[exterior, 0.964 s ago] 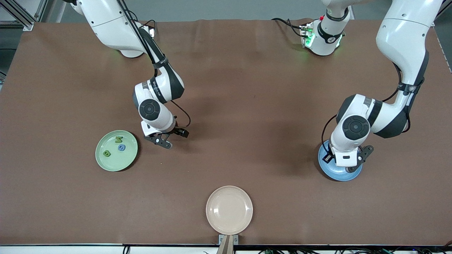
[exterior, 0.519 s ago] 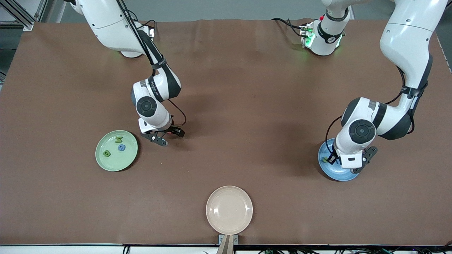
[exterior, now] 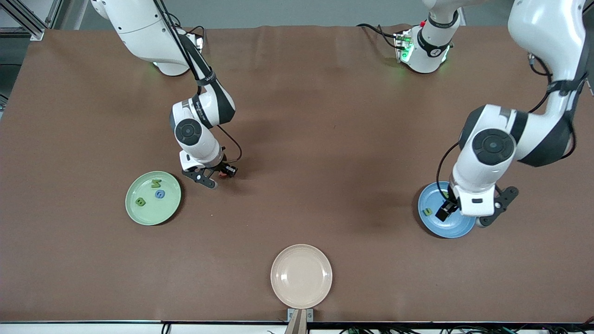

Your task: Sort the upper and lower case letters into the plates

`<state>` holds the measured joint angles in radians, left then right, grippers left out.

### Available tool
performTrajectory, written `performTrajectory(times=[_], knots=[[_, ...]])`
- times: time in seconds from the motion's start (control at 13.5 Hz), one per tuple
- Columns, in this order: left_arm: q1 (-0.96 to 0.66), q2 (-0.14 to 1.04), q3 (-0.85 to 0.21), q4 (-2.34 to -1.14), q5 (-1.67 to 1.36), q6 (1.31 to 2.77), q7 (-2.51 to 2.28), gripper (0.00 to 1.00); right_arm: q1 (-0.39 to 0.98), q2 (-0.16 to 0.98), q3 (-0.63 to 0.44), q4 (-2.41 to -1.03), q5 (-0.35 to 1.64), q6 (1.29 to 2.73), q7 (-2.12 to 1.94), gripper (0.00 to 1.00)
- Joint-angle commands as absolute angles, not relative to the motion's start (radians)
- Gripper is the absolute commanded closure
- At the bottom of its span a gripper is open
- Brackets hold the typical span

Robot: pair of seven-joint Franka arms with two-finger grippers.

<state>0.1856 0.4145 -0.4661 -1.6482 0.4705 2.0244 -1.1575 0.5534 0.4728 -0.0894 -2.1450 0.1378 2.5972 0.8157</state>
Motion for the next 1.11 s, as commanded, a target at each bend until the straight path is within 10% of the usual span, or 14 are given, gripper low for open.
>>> performTrajectory(times=[0.0,0.74,1.04], knots=[[0.193,0.407,-0.474,-1.458,0.358,1.820,-0.979,0.00,0.545,0.425,-0.086,-2.183,0.140,2.557,0.816,0.99],[0.284,0.155,-0.463,-1.384,0.232,1.576,-0.360,0.00,0.204,0.388,-0.100,-1.954,0.097,2.246,0.228,1.00],[0.091,0.048,-0.154,-1.404,0.068,1.453,-0.119,0.00,0.131,0.428,-0.100,-1.948,0.009,2.308,0.161,1.00]])
